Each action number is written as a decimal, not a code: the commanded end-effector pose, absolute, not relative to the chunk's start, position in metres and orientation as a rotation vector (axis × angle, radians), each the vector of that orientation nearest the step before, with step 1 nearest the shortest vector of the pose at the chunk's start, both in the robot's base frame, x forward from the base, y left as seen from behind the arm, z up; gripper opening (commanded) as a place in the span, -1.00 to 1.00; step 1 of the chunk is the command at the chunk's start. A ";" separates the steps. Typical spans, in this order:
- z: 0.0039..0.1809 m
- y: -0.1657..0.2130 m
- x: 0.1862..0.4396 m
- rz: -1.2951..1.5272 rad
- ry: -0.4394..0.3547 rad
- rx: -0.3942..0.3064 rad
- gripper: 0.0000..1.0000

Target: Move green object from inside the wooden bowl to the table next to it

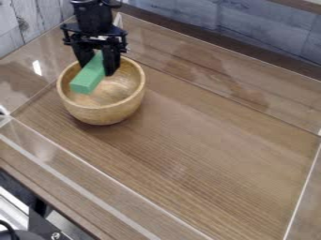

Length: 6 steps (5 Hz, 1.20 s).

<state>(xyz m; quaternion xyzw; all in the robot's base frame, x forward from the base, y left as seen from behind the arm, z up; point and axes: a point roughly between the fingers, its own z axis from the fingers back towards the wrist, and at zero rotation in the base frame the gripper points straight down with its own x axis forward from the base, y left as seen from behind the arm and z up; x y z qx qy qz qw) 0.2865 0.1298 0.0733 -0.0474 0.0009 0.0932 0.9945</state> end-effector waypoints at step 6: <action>0.162 0.123 0.298 -0.152 -0.201 -0.146 -1.00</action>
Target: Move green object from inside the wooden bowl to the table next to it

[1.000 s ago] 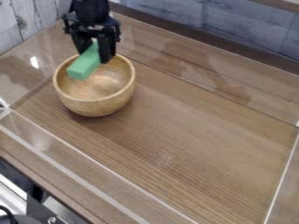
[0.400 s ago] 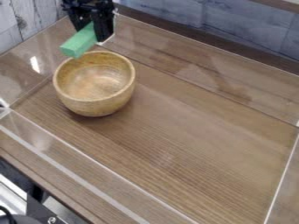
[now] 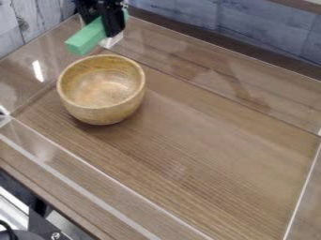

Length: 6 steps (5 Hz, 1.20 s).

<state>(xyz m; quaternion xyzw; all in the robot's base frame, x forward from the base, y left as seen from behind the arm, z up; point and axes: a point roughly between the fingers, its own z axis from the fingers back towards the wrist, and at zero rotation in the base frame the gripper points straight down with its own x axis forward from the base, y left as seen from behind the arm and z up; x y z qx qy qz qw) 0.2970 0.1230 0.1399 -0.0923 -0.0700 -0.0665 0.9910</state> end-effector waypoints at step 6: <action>0.140 0.017 0.284 -0.194 -0.211 -0.176 -1.00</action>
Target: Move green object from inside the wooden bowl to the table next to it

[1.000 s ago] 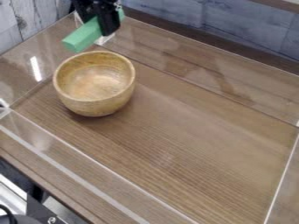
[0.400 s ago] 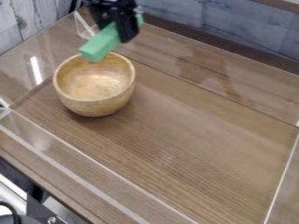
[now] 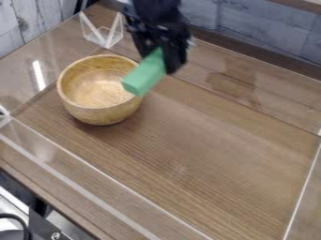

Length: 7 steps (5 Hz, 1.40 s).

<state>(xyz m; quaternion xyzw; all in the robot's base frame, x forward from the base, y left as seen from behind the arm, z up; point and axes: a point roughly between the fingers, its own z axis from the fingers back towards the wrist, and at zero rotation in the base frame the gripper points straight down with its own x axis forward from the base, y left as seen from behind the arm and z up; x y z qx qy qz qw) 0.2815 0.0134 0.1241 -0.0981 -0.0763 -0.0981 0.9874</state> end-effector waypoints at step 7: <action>0.080 0.007 0.274 -0.144 -0.145 -0.120 1.00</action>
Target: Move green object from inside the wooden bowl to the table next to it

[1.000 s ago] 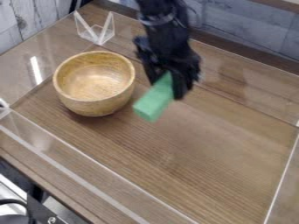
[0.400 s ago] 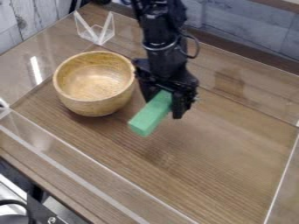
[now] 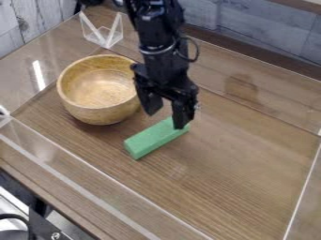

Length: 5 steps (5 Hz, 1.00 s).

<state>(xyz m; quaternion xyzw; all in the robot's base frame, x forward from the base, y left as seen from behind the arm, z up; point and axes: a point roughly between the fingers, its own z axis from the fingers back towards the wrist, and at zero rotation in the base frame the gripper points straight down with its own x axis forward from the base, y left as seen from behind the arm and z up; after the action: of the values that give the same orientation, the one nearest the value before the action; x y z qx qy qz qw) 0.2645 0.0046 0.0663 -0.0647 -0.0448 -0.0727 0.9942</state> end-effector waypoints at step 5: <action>0.099 0.036 0.290 -0.202 -0.149 -0.118 1.00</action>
<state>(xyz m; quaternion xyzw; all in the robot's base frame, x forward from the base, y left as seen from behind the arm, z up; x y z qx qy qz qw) 0.2816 0.0330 0.0870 -0.0687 -0.0512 -0.0974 0.9915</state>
